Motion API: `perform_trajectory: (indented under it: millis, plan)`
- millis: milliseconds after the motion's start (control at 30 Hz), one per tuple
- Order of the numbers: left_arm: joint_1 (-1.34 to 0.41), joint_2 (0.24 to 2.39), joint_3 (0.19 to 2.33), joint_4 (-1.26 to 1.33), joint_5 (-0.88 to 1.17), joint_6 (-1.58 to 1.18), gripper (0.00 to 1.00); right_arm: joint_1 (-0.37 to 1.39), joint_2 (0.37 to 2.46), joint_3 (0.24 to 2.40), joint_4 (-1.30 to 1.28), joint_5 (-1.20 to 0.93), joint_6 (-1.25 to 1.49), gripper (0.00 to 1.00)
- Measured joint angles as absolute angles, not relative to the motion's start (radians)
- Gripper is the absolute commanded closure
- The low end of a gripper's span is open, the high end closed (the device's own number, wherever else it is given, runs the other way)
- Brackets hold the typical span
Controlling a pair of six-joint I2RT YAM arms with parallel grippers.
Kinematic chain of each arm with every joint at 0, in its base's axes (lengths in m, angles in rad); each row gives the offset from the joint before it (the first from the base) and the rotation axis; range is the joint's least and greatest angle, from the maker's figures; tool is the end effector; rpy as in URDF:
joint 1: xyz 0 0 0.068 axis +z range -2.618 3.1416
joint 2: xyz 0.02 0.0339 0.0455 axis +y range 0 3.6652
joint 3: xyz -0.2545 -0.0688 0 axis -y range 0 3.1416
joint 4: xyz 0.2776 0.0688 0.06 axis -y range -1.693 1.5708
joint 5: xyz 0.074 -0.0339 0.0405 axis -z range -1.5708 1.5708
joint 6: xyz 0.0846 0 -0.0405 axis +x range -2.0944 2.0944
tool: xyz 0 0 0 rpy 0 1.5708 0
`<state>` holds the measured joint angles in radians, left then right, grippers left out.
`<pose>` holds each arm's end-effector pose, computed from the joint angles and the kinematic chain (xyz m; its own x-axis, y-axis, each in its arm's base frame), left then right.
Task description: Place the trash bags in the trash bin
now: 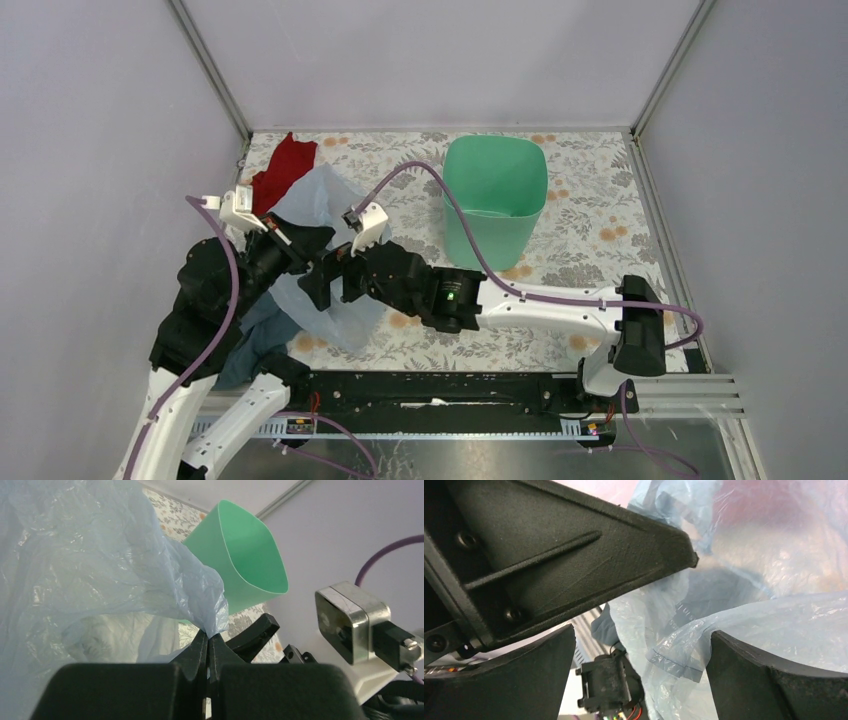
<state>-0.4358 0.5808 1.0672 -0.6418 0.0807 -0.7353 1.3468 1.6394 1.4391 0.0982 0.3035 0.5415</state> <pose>0.1612 -0.0826 0.4114 -0.4347 -0.5351 -0.7243 0.2715 0.6890 -0.6720 0.1302 0.4579 0.3552 -0.4649 0.1735 -0.8682 -0.7291 0.4813 0.4866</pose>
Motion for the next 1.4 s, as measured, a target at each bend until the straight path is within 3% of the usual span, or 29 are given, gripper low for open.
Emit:
perform_trajectory:
  millis: [300,667,767,900,1067,1167,1333,1400]
  plan:
    - [-0.419,0.568,1.07,-0.641,0.026,-0.738,1.0,1.387,1.681,1.45,0.197,0.503,0.474,0.09]
    - [-0.421,0.565,1.086,-0.643,0.026,-0.733,1.0,1.426,1.74,1.407,0.472,0.611,0.362,0.4]
    - [-0.429,0.565,1.095,-0.651,0.048,-0.731,1.0,1.426,1.753,1.369,0.522,0.624,0.337,0.39]
    - [-0.431,0.565,1.105,-0.654,0.053,-0.73,1.0,1.425,1.754,1.315,0.559,0.638,0.305,0.27]
    - [-0.431,0.565,1.106,-0.655,0.054,-0.73,1.0,1.425,1.754,1.28,0.617,0.639,0.283,0.25]
    - [-0.431,0.566,1.106,-0.655,0.057,-0.73,1.0,1.425,1.755,1.275,0.648,0.64,0.265,0.32]
    - [-0.431,0.576,1.107,-0.656,0.065,-0.73,1.0,1.425,1.756,1.275,0.729,0.649,0.22,0.3]
    - [-0.431,0.58,1.111,-0.66,0.068,-0.73,0.98,1.425,1.761,1.278,0.762,0.66,0.201,0.45]
